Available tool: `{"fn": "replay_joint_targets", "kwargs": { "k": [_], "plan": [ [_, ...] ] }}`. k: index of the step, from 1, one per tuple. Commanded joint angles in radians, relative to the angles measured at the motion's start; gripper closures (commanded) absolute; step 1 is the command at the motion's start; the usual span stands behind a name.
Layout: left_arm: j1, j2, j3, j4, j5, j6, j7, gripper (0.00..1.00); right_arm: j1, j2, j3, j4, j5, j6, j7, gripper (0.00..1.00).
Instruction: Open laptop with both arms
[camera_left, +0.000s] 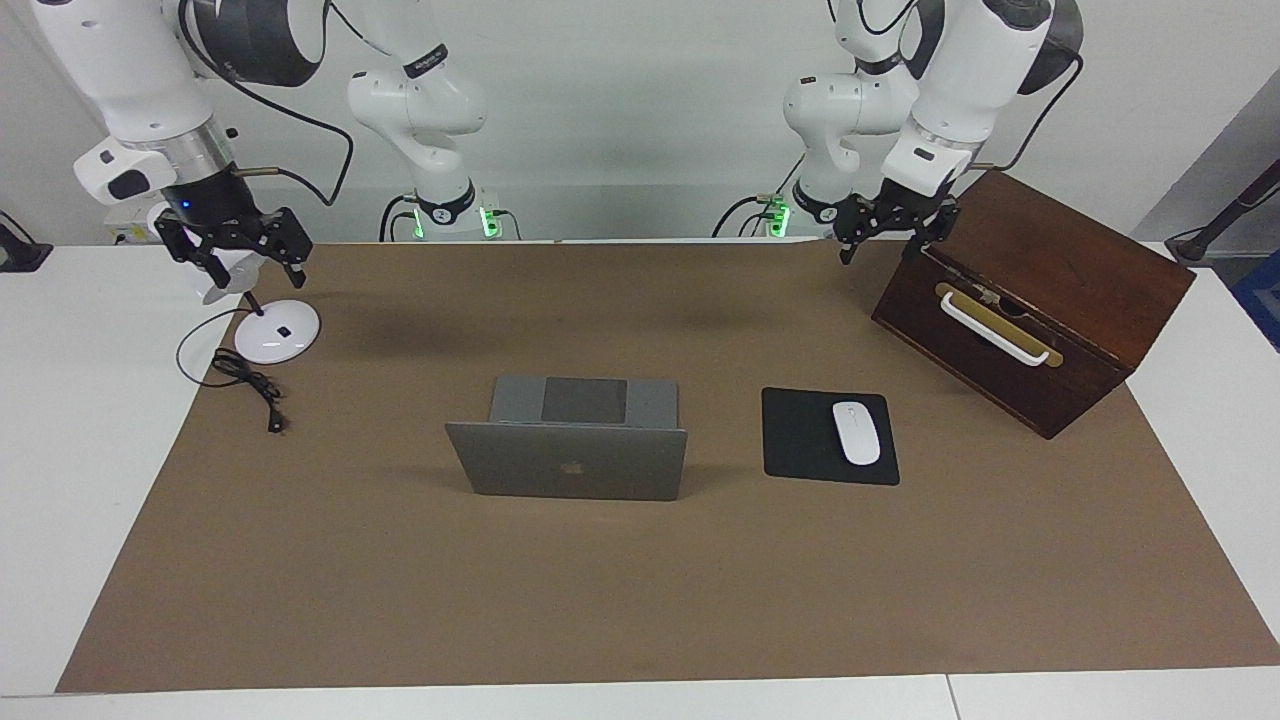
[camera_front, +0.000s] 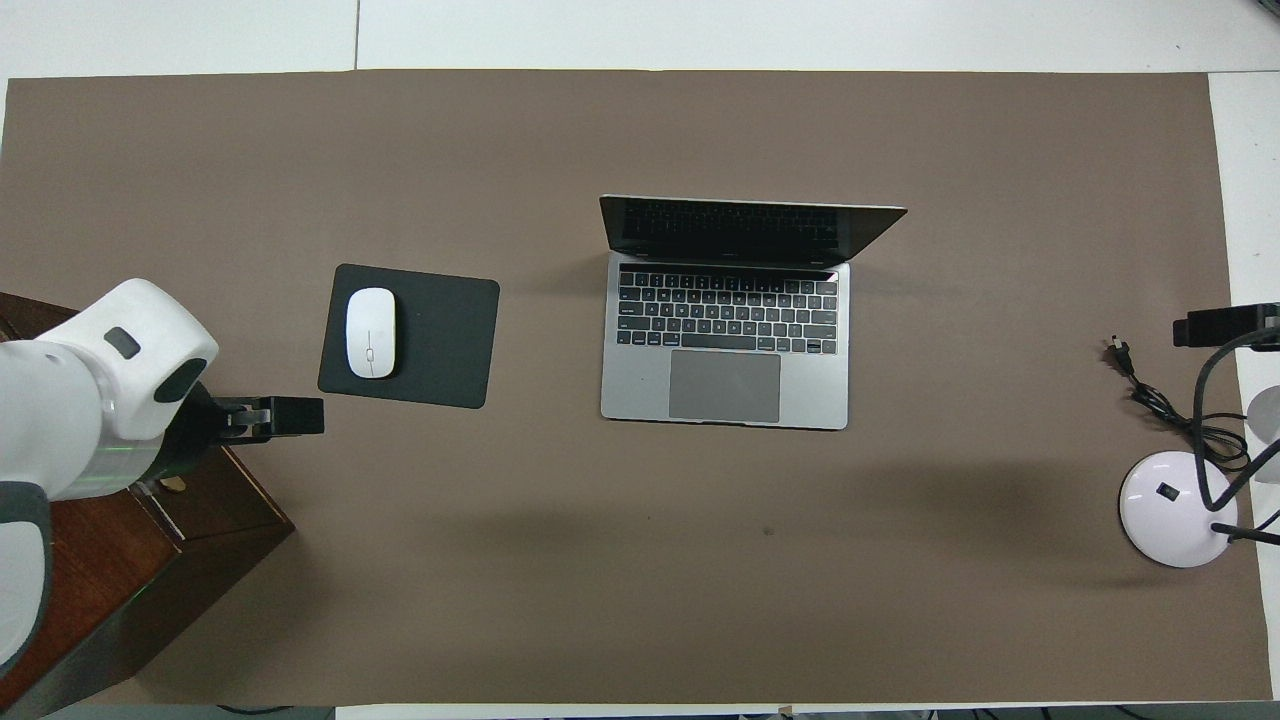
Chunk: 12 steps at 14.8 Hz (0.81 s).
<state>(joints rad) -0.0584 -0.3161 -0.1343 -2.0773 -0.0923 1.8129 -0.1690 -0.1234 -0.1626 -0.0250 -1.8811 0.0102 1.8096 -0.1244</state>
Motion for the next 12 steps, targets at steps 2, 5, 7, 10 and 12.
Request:
{"fn": "replay_joint_targets", "kwargs": {
  "k": [2,5,7,10,12],
  "plan": [
    [0.096,0.026,-0.011,0.071,0.043,-0.032,0.049,0.0,-0.001,0.05,0.005,0.032,-0.007,0.001,0.015,0.0],
    [0.141,0.049,-0.011,0.104,0.045,-0.035,0.065,0.0,-0.001,0.11,0.005,0.106,-0.003,-0.006,0.015,0.0],
    [0.158,0.081,-0.01,0.172,0.046,-0.085,0.065,0.0,-0.004,0.147,0.005,0.17,-0.003,-0.045,0.015,0.0],
    [0.181,0.15,-0.011,0.311,0.049,-0.182,0.071,0.0,-0.002,0.167,0.005,0.218,-0.003,-0.096,0.015,0.0],
    [0.18,0.161,-0.011,0.33,0.049,-0.195,0.071,0.0,-0.001,0.167,0.005,0.218,-0.001,-0.105,0.015,0.0]
  ]
}}
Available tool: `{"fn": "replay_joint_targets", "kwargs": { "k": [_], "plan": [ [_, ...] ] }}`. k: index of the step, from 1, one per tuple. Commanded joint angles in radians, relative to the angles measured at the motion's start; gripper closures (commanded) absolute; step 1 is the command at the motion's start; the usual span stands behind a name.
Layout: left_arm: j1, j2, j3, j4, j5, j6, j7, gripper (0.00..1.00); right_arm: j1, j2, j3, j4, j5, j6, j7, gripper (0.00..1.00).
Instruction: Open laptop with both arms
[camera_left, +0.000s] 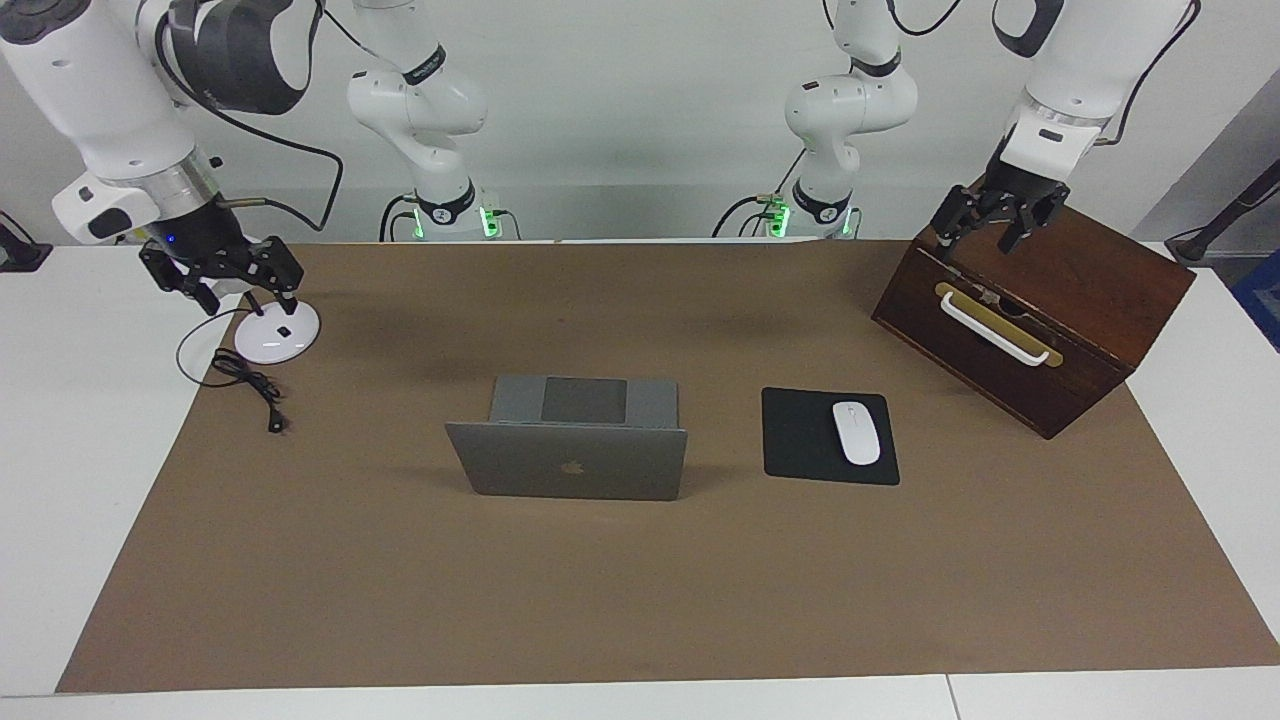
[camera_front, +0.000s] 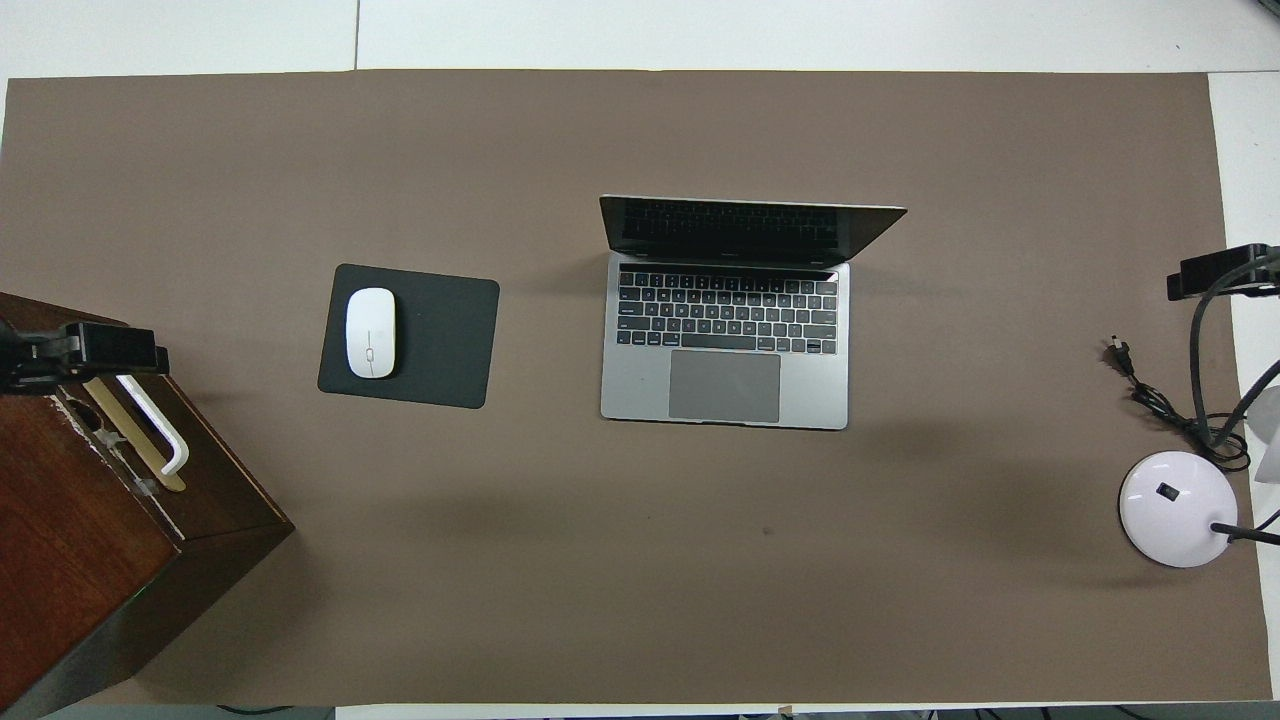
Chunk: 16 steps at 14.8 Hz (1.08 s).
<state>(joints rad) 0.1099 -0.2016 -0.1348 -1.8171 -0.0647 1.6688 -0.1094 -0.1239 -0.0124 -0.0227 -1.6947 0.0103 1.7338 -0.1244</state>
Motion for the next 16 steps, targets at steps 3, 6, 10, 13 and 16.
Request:
{"fn": "replay_joint_targets", "kwargs": {
  "k": [3,6,10,13,16],
  "plan": [
    [0.005,0.047,-0.011,0.064,0.022,-0.055,0.011,0.0,-0.002,0.022,0.003,0.036,0.002,-0.06,0.015,0.0],
    [0.002,0.059,-0.009,0.047,0.02,-0.043,0.011,0.0,0.0,0.022,0.003,0.036,0.0,-0.062,0.015,0.0],
    [-0.135,0.099,0.126,0.042,0.02,-0.018,0.011,0.0,-0.002,0.022,0.003,0.046,-0.001,-0.06,0.015,0.0],
    [-0.21,0.103,0.213,0.044,0.022,-0.014,0.014,0.0,-0.002,0.012,0.003,0.044,0.0,-0.069,0.015,0.0],
    [-0.227,0.111,0.222,0.053,0.022,-0.037,0.014,0.0,-0.002,0.008,0.003,0.044,0.0,-0.074,0.015,0.0]
  ]
}}
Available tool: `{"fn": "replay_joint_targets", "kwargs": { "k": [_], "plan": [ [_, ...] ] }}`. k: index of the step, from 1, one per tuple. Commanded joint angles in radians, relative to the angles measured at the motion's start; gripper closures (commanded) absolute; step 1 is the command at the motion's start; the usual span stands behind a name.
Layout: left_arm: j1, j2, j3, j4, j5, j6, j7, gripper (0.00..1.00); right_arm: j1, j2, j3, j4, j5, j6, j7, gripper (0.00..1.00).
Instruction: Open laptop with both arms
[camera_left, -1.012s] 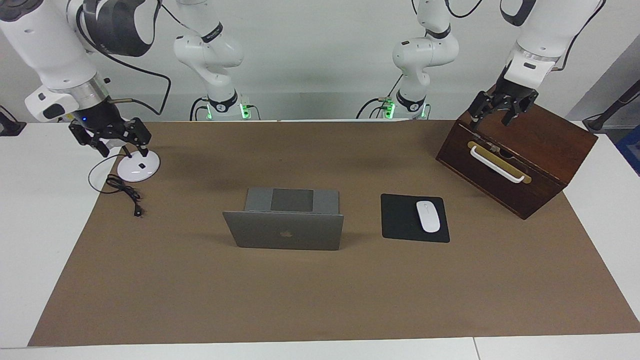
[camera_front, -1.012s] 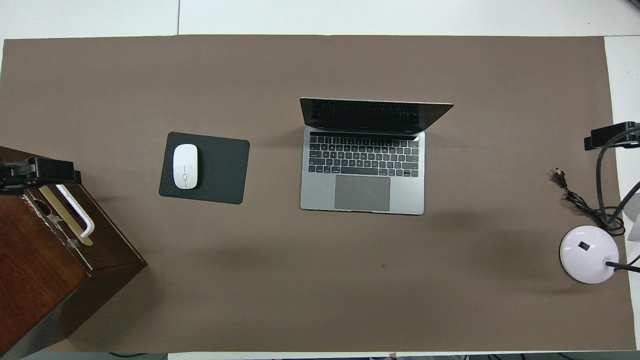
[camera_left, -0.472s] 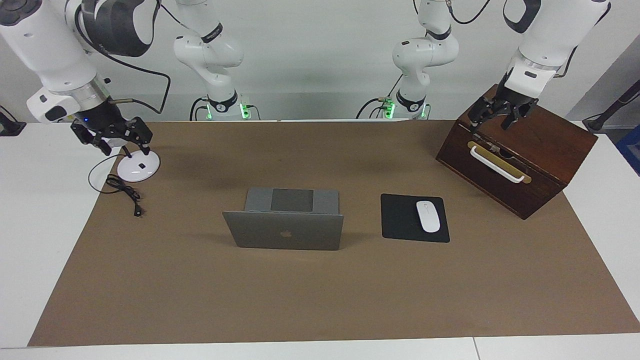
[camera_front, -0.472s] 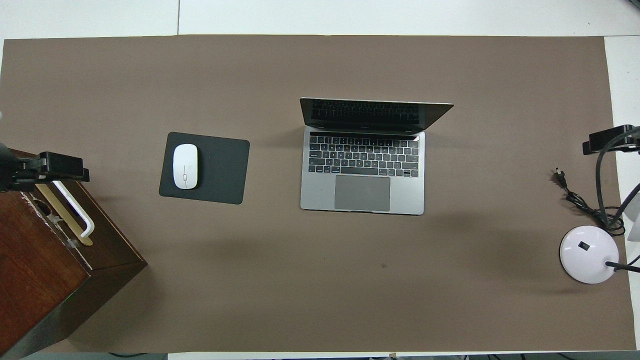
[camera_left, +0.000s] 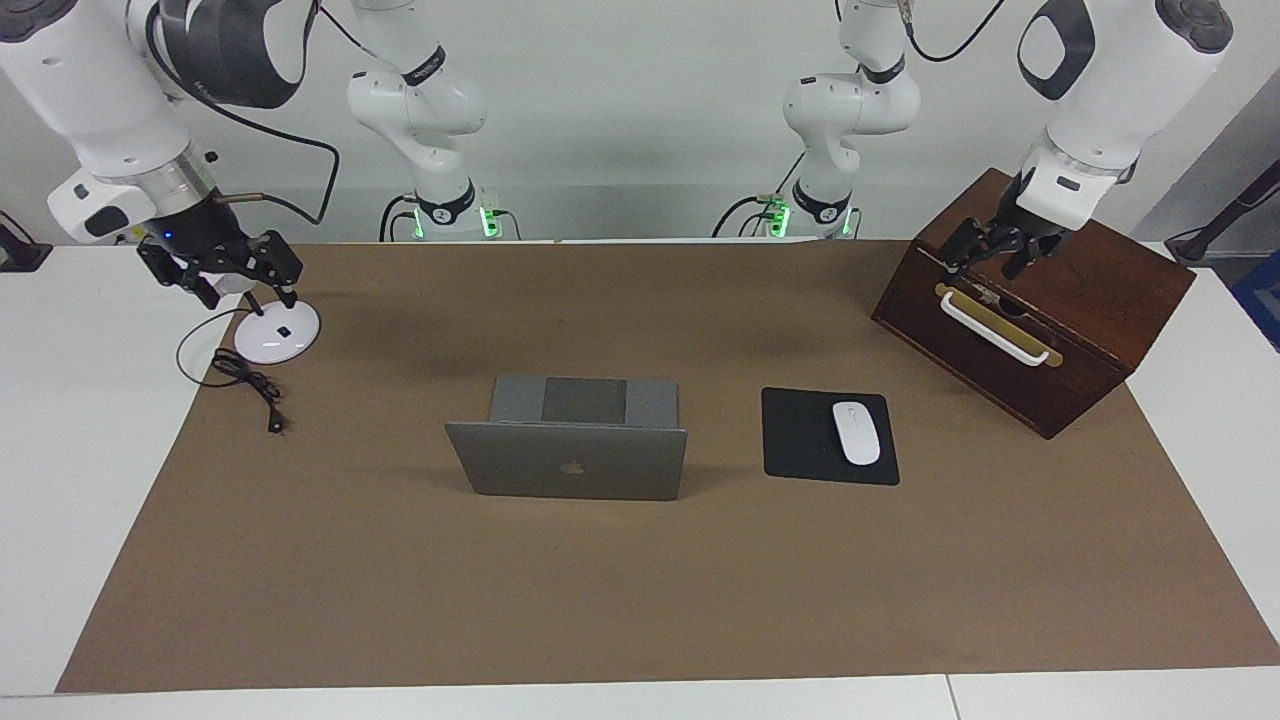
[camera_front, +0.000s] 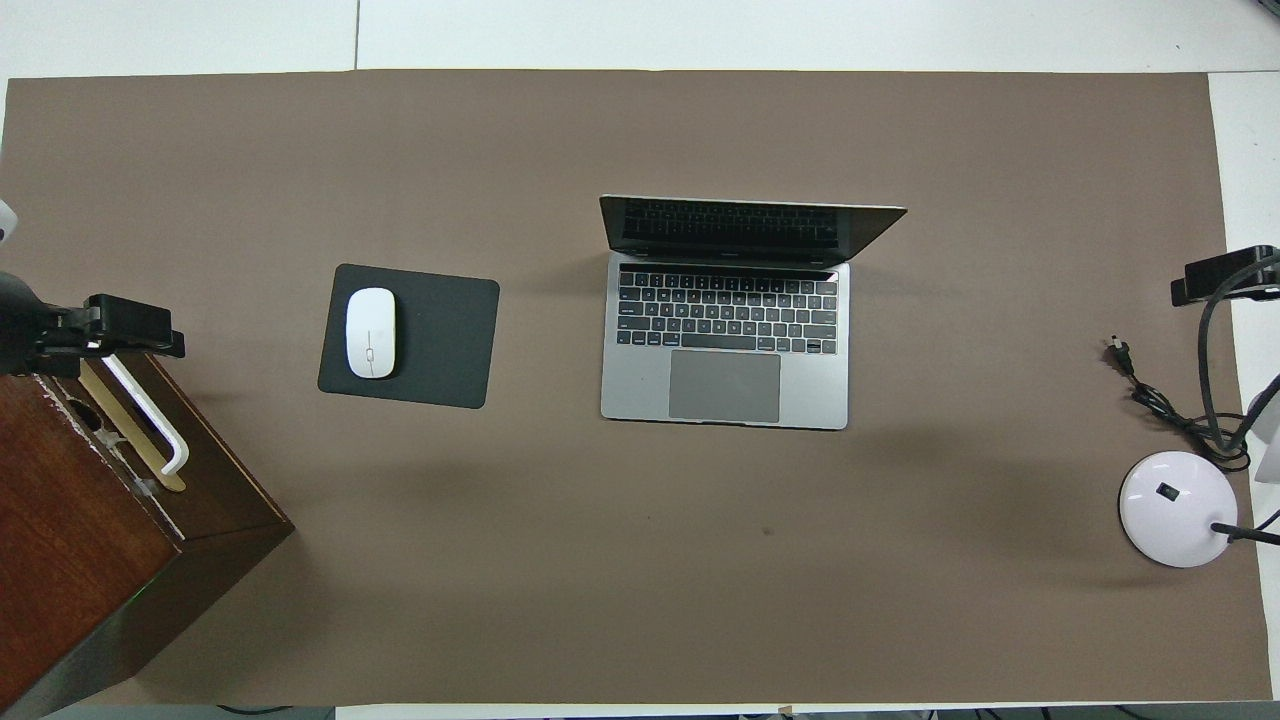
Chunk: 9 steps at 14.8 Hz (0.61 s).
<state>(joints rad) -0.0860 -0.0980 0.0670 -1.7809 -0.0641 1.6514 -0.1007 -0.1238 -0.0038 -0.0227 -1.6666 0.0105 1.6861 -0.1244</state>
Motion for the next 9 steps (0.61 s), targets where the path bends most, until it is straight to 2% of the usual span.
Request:
{"fn": "replay_joint_targets", "kwargs": {
  "k": [1,7,9],
  "plan": [
    [-0.032,0.008,0.022,0.015,0.02,-0.022,0.006,0.0,-0.002,-0.001,0.003,0.015,0.0,-0.026,0.015,0.0],
    [0.074,0.015,-0.058,0.015,0.02,-0.025,0.064,0.0,-0.003,-0.018,0.003,0.002,0.003,-0.029,0.023,0.0],
    [0.075,0.015,-0.061,0.015,0.02,-0.027,0.062,0.0,-0.003,-0.018,0.003,0.001,0.003,-0.029,0.025,0.0]
  ]
}}
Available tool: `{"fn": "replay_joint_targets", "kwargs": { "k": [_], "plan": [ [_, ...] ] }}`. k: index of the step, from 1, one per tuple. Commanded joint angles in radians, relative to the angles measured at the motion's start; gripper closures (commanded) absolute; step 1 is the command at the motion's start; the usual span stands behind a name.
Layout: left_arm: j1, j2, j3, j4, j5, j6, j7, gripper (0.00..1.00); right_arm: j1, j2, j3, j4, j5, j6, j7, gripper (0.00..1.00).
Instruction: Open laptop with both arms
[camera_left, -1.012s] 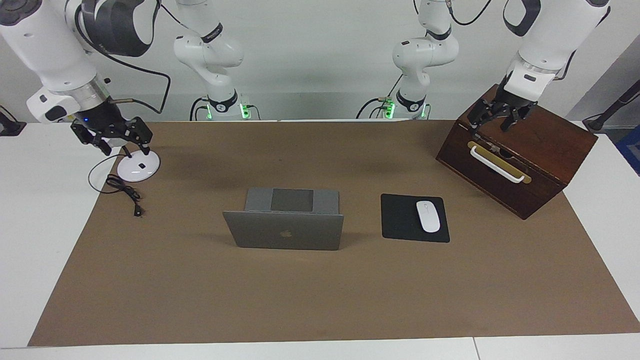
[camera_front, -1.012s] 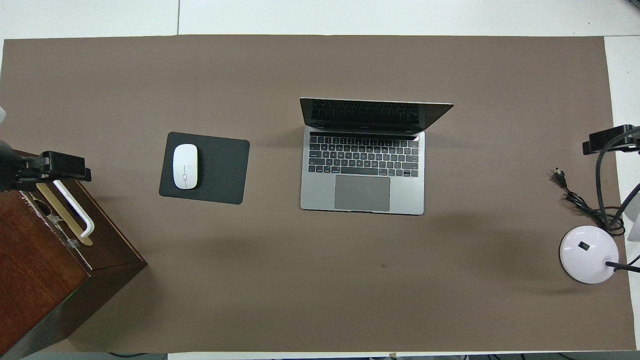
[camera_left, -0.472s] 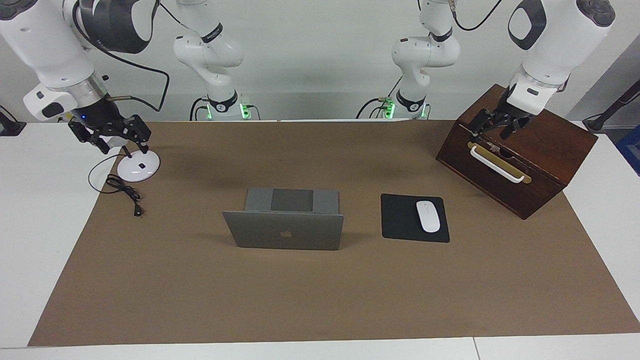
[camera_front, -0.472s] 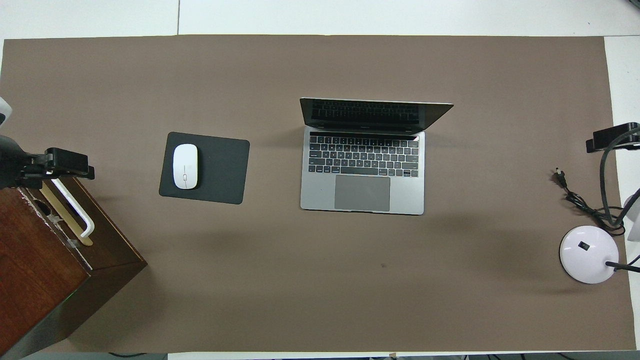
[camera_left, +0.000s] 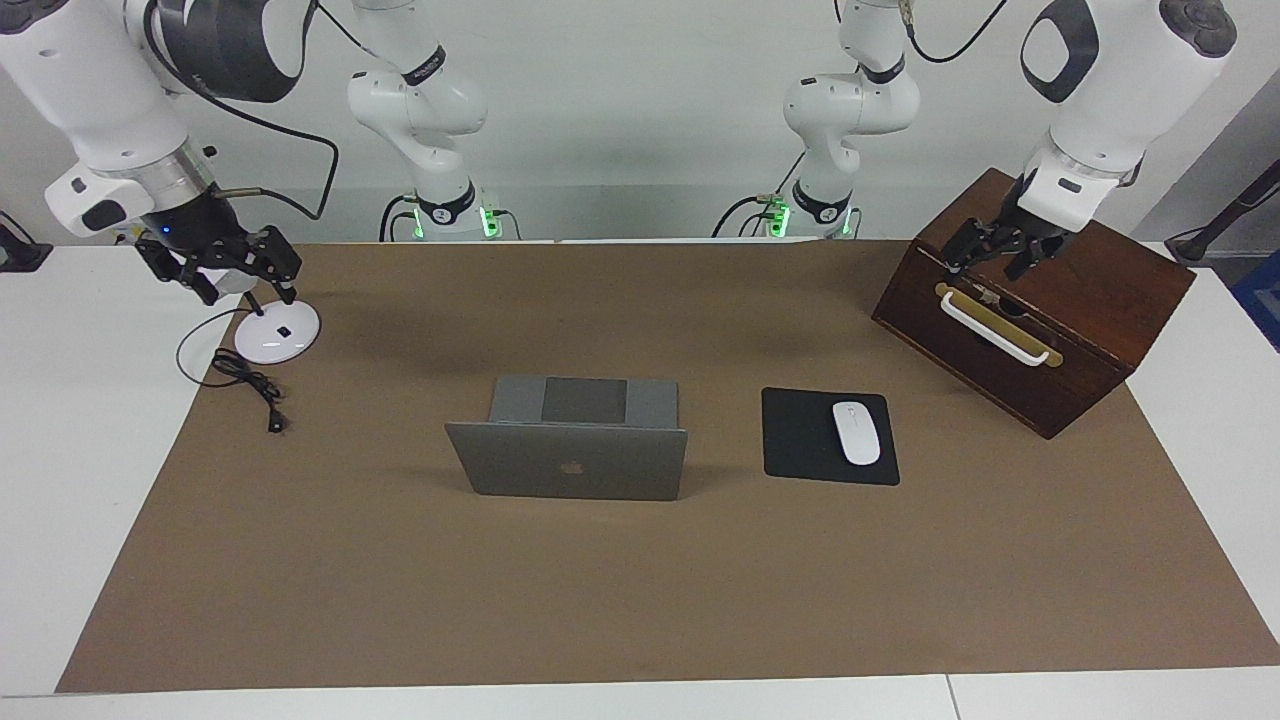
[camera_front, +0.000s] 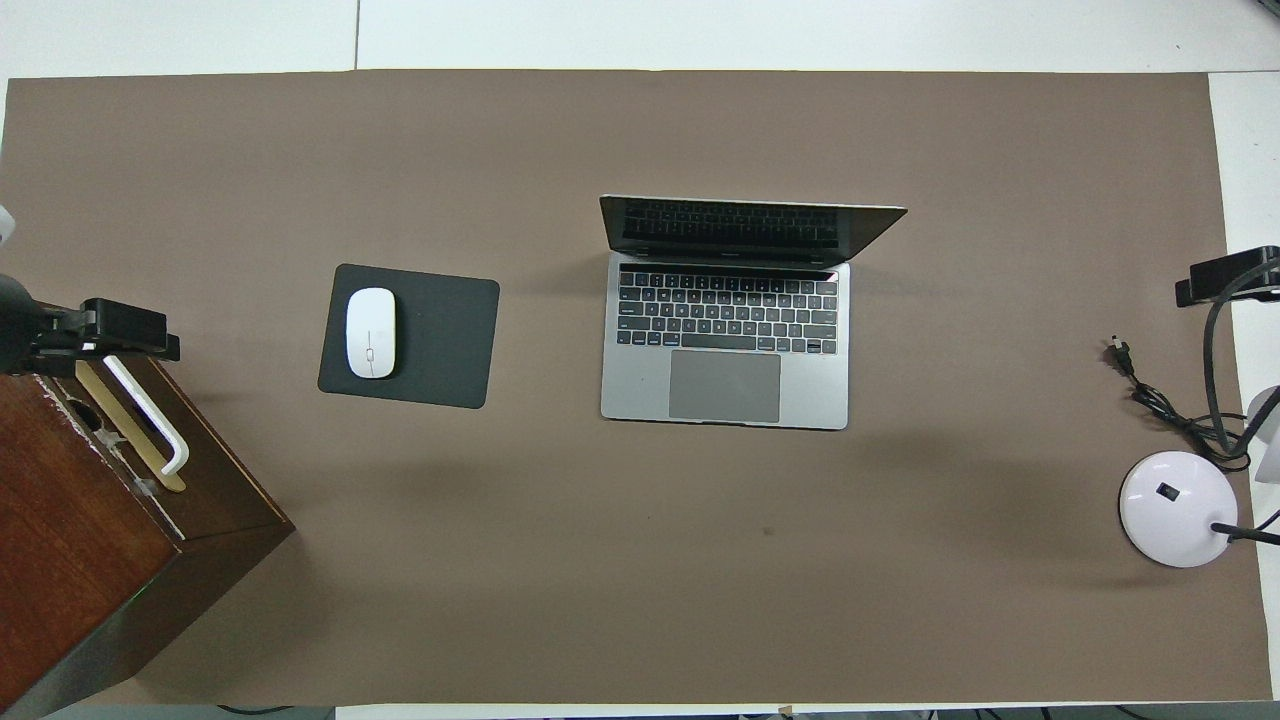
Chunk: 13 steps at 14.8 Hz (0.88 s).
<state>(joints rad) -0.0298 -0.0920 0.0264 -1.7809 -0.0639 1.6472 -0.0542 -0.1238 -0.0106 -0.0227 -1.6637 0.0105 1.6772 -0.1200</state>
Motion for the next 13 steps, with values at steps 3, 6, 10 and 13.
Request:
{"fn": "replay_joint_targets", "kwargs": {
  "k": [3,6,10,13],
  "plan": [
    [0.01,0.006,-0.019,0.015,0.019,-0.023,0.016,0.0,-0.014,-0.011,0.001,-0.002,0.003,-0.019,0.017,0.0],
    [0.008,0.005,-0.019,0.017,0.019,-0.024,0.014,0.0,-0.016,-0.011,0.0,-0.002,0.003,-0.017,0.019,0.0],
    [0.007,0.005,-0.017,0.017,0.019,-0.024,0.014,0.0,-0.014,-0.012,0.0,-0.007,0.003,-0.017,0.017,0.0],
    [0.007,0.006,-0.016,0.018,0.022,-0.024,0.022,0.0,-0.014,-0.012,0.0,-0.008,0.003,-0.011,0.02,0.0]
  ]
}}
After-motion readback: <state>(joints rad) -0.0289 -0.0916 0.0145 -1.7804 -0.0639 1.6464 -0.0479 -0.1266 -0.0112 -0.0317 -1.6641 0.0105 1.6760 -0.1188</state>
